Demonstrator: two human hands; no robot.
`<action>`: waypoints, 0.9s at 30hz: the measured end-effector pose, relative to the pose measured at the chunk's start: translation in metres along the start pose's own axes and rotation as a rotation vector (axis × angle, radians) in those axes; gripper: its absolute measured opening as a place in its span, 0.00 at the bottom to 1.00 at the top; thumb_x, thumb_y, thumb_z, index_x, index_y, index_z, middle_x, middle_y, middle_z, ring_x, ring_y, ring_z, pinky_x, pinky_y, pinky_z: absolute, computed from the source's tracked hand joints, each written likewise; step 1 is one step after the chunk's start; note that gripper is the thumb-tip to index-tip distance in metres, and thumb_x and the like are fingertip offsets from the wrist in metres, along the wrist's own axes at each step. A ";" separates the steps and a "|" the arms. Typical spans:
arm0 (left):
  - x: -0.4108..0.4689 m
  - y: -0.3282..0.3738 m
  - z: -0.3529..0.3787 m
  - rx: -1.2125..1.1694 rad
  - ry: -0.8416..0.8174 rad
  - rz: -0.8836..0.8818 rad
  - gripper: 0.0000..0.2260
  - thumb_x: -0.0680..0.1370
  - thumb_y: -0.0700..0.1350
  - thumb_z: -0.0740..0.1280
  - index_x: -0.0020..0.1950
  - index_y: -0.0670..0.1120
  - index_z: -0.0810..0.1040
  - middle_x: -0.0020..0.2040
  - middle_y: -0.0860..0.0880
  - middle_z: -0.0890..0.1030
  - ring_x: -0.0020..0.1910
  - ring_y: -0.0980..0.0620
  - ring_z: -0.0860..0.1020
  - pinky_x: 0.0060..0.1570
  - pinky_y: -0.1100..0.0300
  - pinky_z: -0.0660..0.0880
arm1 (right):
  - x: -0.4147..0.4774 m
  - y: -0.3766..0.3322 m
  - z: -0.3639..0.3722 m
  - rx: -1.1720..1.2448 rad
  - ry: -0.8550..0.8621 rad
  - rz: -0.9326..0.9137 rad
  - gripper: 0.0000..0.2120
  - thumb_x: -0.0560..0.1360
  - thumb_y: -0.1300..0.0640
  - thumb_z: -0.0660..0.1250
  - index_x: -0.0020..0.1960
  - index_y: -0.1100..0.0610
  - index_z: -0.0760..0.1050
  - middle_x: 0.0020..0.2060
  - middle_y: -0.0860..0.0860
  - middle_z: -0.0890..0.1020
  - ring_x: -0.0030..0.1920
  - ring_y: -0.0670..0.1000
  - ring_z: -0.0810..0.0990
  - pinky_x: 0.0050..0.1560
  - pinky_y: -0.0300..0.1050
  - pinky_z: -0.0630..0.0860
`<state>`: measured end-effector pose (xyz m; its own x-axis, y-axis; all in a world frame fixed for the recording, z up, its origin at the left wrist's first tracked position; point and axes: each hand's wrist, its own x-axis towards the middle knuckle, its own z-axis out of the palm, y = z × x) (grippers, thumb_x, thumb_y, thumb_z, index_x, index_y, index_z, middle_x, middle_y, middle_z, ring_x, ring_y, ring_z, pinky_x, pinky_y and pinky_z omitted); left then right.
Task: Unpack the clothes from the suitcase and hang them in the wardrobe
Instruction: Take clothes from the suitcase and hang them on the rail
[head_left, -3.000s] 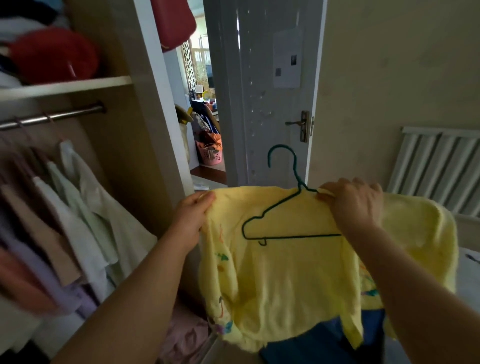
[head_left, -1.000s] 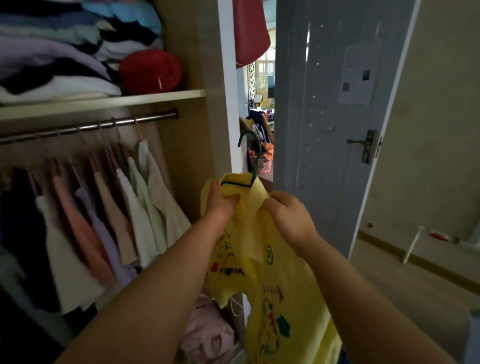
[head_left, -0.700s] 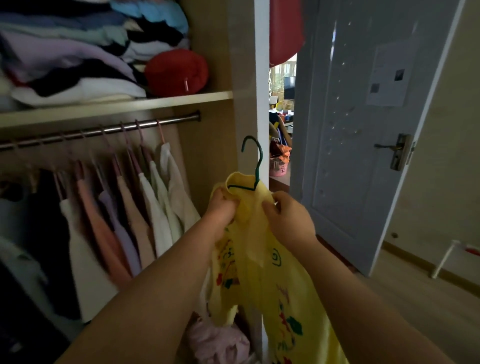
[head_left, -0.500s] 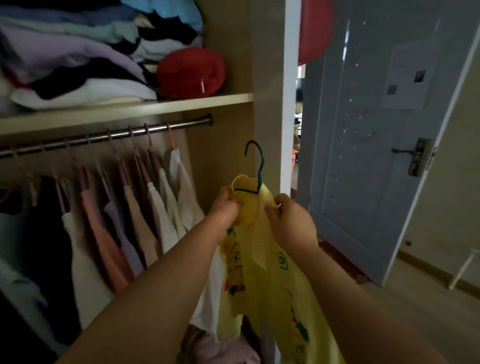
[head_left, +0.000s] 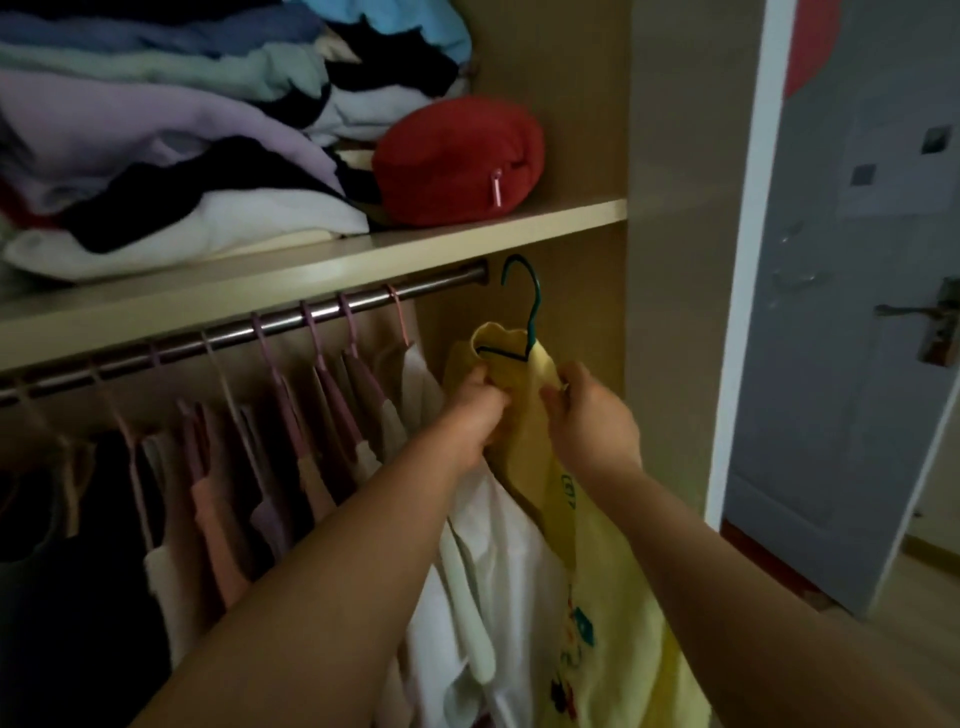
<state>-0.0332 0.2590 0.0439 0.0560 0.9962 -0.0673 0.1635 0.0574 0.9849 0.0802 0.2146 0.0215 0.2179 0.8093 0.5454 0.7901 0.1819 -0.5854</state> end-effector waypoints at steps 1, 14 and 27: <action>0.005 0.001 -0.003 -0.018 0.001 0.007 0.20 0.79 0.39 0.59 0.70 0.55 0.69 0.62 0.46 0.77 0.58 0.43 0.76 0.59 0.45 0.75 | 0.006 -0.002 0.005 0.005 -0.003 0.002 0.10 0.80 0.50 0.57 0.56 0.54 0.70 0.43 0.51 0.79 0.44 0.57 0.79 0.35 0.44 0.66; 0.045 0.037 -0.056 -0.115 0.498 0.269 0.16 0.77 0.26 0.56 0.61 0.33 0.75 0.47 0.45 0.79 0.45 0.52 0.76 0.48 0.59 0.74 | 0.095 -0.028 0.078 0.088 -0.140 -0.010 0.12 0.80 0.50 0.56 0.58 0.55 0.70 0.50 0.56 0.80 0.50 0.59 0.79 0.39 0.45 0.67; 0.042 0.044 -0.068 -0.171 0.562 0.291 0.16 0.75 0.26 0.55 0.54 0.33 0.79 0.40 0.46 0.80 0.36 0.57 0.76 0.33 0.73 0.73 | 0.109 -0.017 0.123 0.048 -0.346 -0.038 0.18 0.78 0.45 0.60 0.66 0.50 0.72 0.57 0.56 0.80 0.57 0.59 0.77 0.47 0.45 0.71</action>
<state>-0.0905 0.3076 0.0954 -0.4566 0.8528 0.2534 0.0573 -0.2560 0.9650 0.0198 0.3683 0.0173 -0.0242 0.9413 0.3367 0.7645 0.2345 -0.6005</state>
